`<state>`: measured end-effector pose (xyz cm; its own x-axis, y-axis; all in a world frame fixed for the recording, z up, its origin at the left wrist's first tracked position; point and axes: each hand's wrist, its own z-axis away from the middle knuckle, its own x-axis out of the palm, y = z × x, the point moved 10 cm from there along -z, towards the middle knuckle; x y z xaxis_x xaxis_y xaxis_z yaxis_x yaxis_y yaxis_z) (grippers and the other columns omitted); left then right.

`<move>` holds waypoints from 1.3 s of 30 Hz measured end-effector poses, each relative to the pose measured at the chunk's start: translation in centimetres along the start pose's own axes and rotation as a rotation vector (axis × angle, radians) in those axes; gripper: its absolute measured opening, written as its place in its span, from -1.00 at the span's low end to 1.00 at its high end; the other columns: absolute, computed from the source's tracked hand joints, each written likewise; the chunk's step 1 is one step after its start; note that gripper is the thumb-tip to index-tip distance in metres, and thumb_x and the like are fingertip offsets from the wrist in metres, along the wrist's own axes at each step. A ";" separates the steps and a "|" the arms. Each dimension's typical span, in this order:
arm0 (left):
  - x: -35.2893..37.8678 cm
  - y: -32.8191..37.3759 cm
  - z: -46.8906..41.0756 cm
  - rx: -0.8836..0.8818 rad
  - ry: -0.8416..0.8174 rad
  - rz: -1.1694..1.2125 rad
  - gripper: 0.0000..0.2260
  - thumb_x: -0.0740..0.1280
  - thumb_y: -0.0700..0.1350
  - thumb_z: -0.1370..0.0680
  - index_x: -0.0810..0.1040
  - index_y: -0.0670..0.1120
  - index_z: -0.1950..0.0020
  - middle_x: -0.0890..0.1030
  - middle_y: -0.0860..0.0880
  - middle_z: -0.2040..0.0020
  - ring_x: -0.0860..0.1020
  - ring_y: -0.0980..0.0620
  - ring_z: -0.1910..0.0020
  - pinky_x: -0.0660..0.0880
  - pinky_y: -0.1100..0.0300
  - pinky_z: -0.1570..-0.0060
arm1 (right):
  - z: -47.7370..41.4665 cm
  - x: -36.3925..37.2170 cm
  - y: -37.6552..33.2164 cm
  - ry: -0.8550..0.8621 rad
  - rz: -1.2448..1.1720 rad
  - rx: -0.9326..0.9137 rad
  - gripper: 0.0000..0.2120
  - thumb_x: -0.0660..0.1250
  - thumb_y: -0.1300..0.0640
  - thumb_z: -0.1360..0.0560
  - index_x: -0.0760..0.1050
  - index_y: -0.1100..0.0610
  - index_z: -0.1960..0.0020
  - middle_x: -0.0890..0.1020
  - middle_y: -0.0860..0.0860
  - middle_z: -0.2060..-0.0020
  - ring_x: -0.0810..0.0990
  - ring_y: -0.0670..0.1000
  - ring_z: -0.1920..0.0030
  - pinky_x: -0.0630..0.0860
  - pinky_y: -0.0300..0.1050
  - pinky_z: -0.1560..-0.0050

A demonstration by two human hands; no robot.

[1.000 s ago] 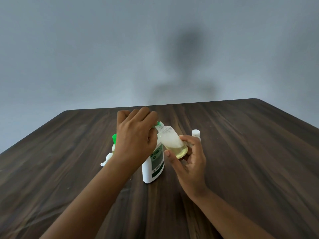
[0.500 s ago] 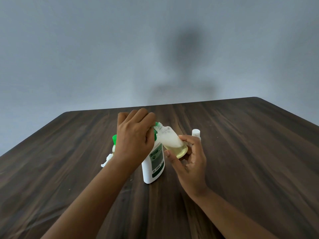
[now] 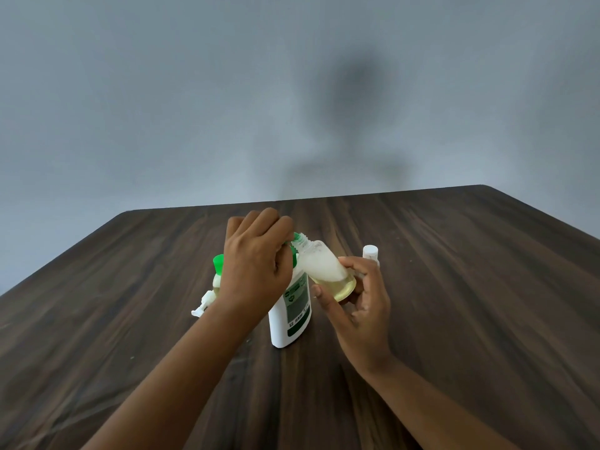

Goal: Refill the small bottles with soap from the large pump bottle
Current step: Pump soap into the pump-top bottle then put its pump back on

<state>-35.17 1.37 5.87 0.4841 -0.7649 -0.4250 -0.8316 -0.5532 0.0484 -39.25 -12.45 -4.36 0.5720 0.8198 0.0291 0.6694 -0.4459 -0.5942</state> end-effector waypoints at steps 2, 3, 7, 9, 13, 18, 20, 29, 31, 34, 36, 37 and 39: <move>-0.1 -0.1 -0.6 0.018 -0.012 -0.002 -0.87 0.10 -0.24 -0.38 0.43 -0.15 0.30 0.44 -0.02 0.33 0.31 0.05 0.31 0.25 0.12 0.20 | -0.1 0.1 -0.1 0.002 -0.015 0.001 -0.65 0.40 -0.09 -0.50 0.37 -0.04 -0.20 0.52 -0.05 -0.07 0.61 0.08 -0.06 0.64 -0.15 0.12; -0.2 -0.1 -0.9 0.021 -0.013 0.000 -0.87 0.10 -0.24 -0.38 0.43 -0.15 0.31 0.44 -0.02 0.33 0.31 0.06 0.31 0.26 0.11 0.19 | 0.0 0.1 0.0 0.002 -0.018 0.005 -0.64 0.40 -0.10 -0.50 0.38 -0.04 -0.20 0.52 -0.06 -0.07 0.61 0.08 -0.07 0.65 -0.13 0.12; 0.1 -0.3 -0.5 -0.019 0.013 0.039 -0.89 0.10 -0.26 -0.36 0.38 -0.16 0.34 0.40 -0.03 0.36 0.29 0.03 0.33 0.26 0.11 0.27 | 0.0 0.1 0.2 -0.007 -0.019 0.022 -0.64 0.42 -0.05 -0.48 0.39 -0.02 -0.20 0.54 0.00 -0.06 0.61 0.09 -0.06 0.64 -0.11 0.11; 0.3 -0.4 0.2 -0.038 0.030 0.048 -0.91 0.11 -0.27 -0.34 0.35 -0.16 0.34 0.36 -0.02 0.36 0.27 0.03 0.32 0.22 0.14 0.28 | 0.1 0.0 0.2 -0.006 -0.008 0.020 -0.64 0.43 -0.01 -0.48 0.39 0.00 -0.19 0.53 -0.02 -0.05 0.60 0.07 -0.04 0.62 -0.18 0.12; 0.2 -0.4 0.4 -0.043 0.030 0.038 -0.92 0.12 -0.26 -0.34 0.38 -0.17 0.33 0.38 -0.03 0.35 0.27 0.05 0.31 0.21 0.15 0.27 | 0.2 0.0 0.4 -0.004 -0.015 0.026 -0.64 0.43 -0.02 -0.48 0.39 0.00 -0.20 0.54 0.02 -0.07 0.61 0.08 -0.07 0.63 -0.15 0.11; -0.3 -0.6 -0.8 -0.033 -0.007 0.023 -0.86 0.11 -0.23 -0.36 0.44 -0.15 0.33 0.45 -0.01 0.35 0.34 0.05 0.33 0.28 0.06 0.23 | 0.1 0.1 0.2 0.000 -0.034 0.032 -0.64 0.41 -0.07 -0.49 0.38 -0.04 -0.21 0.55 0.00 -0.09 0.61 0.10 -0.10 0.66 -0.07 0.11; -0.3 -0.6 -0.9 -0.030 -0.008 0.021 -0.86 0.11 -0.23 -0.36 0.44 -0.15 0.34 0.46 -0.01 0.35 0.36 0.03 0.34 0.30 0.03 0.24 | 0.1 0.2 0.3 -0.002 -0.036 0.040 -0.63 0.41 -0.07 -0.49 0.38 -0.05 -0.21 0.55 0.01 -0.09 0.61 0.10 -0.11 0.66 -0.05 0.11; -0.2 -0.8 0.6 -0.068 0.058 0.010 -0.86 0.13 -0.26 -0.36 0.45 -0.17 0.36 0.46 -0.02 0.39 0.36 0.04 0.33 0.27 0.06 0.25 | 0.3 0.2 0.5 -0.012 -0.015 0.055 -0.63 0.40 -0.11 -0.49 0.37 -0.06 -0.21 0.53 -0.05 -0.08 0.61 0.06 -0.09 0.62 -0.22 0.11; -0.6 -0.6 0.2 -0.048 0.053 0.002 -0.85 0.14 -0.25 -0.37 0.46 -0.16 0.36 0.47 -0.01 0.39 0.37 0.05 0.34 0.26 0.08 0.25 | 0.3 0.2 0.3 -0.009 -0.028 0.051 -0.63 0.41 -0.09 -0.49 0.37 -0.06 -0.21 0.53 -0.06 -0.08 0.61 0.07 -0.09 0.63 -0.21 0.11; -0.9 -0.4 -0.8 0.012 0.010 -0.025 -0.84 0.14 -0.23 -0.38 0.47 -0.13 0.35 0.49 0.01 0.38 0.41 0.01 0.39 0.27 0.07 0.23 | 0.2 0.2 0.1 -0.011 -0.027 0.042 -0.63 0.40 -0.10 -0.49 0.37 -0.06 -0.21 0.54 -0.07 -0.09 0.61 0.09 -0.10 0.66 -0.14 0.13; -0.8 -0.4 -1.1 0.026 -0.003 -0.023 -0.85 0.14 -0.23 -0.38 0.47 -0.13 0.35 0.50 0.01 0.38 0.43 0.00 0.40 0.28 0.06 0.23 | 0.2 0.2 0.2 -0.011 -0.015 0.051 -0.63 0.39 -0.13 -0.49 0.37 -0.07 -0.21 0.54 -0.07 -0.10 0.61 0.09 -0.11 0.67 -0.09 0.13; -0.8 -0.6 -1.1 0.011 0.002 -0.010 -0.85 0.14 -0.23 -0.37 0.47 -0.14 0.35 0.49 0.01 0.38 0.42 -0.01 0.40 0.28 0.06 0.23 | 0.2 0.3 0.3 -0.014 -0.016 0.056 -0.63 0.39 -0.14 -0.49 0.37 -0.08 -0.21 0.54 -0.07 -0.10 0.61 0.09 -0.11 0.67 -0.08 0.13; -0.7 -0.9 -0.6 -0.040 0.028 0.020 -0.84 0.14 -0.24 -0.37 0.46 -0.16 0.37 0.48 0.00 0.40 0.41 0.01 0.39 0.28 0.08 0.25 | 0.2 0.4 0.3 -0.022 -0.017 0.055 -0.64 0.40 -0.11 -0.49 0.36 -0.09 -0.21 0.54 -0.04 -0.09 0.61 0.09 -0.09 0.67 -0.07 0.14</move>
<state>-34.62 2.17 6.63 0.4756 -0.7843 -0.3984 -0.8299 -0.5503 0.0925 -38.90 -12.25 -4.70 0.5499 0.8349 0.0227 0.6515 -0.4118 -0.6372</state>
